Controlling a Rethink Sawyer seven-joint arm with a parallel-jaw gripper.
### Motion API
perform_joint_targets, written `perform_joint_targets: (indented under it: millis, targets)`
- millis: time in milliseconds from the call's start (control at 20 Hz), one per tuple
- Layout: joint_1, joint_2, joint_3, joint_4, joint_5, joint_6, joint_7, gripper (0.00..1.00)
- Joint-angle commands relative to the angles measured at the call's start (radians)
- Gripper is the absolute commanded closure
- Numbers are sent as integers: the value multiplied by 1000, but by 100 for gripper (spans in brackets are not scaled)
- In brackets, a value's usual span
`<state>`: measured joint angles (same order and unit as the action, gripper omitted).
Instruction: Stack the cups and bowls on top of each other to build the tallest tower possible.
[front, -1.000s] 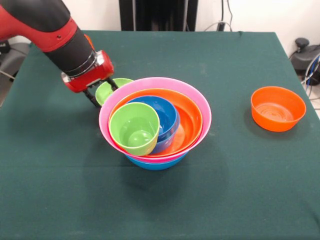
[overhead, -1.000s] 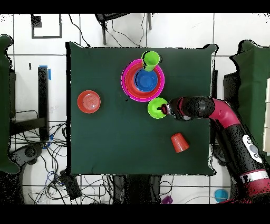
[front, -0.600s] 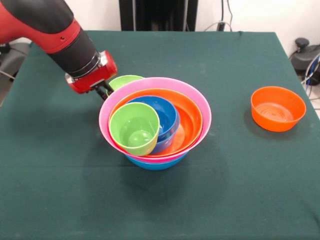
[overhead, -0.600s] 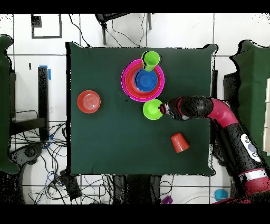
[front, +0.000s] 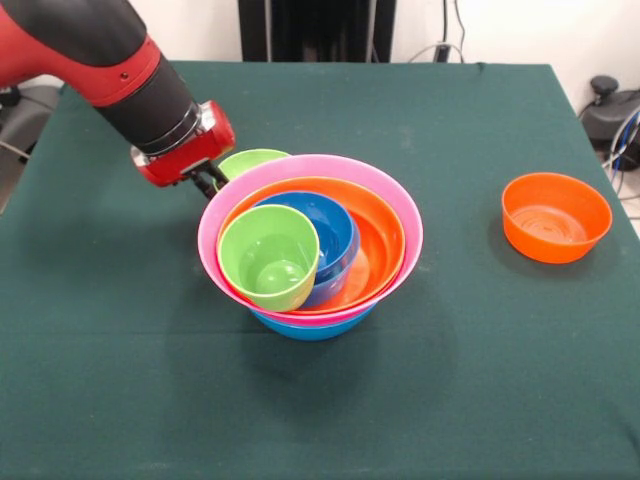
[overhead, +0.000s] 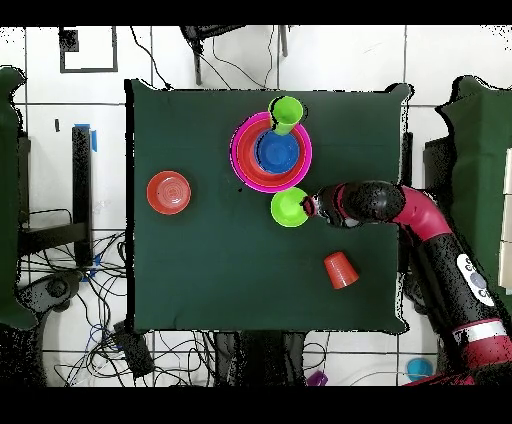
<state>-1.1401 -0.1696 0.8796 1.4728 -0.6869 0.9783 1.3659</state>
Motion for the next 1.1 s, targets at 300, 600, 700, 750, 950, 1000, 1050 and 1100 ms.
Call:
perform_joint_targets:
  millis: [300,600,700,750,950,1000,1050,1100]
  targets:
    - [-7,-292,56,276,9,-80,-20,100]
    - [-34,-550,112,416,127,-19,76,100]
    - [-32,-595,116,433,153,-12,79,100]
    - [-24,-615,109,431,164,-7,83,100]
    - [-4,-661,83,436,194,-5,72,100]
    - [1,-667,76,436,199,-6,67,100]
    - [6,-671,72,437,202,-10,62,100]
    - [8,-673,67,440,204,-17,57,100]
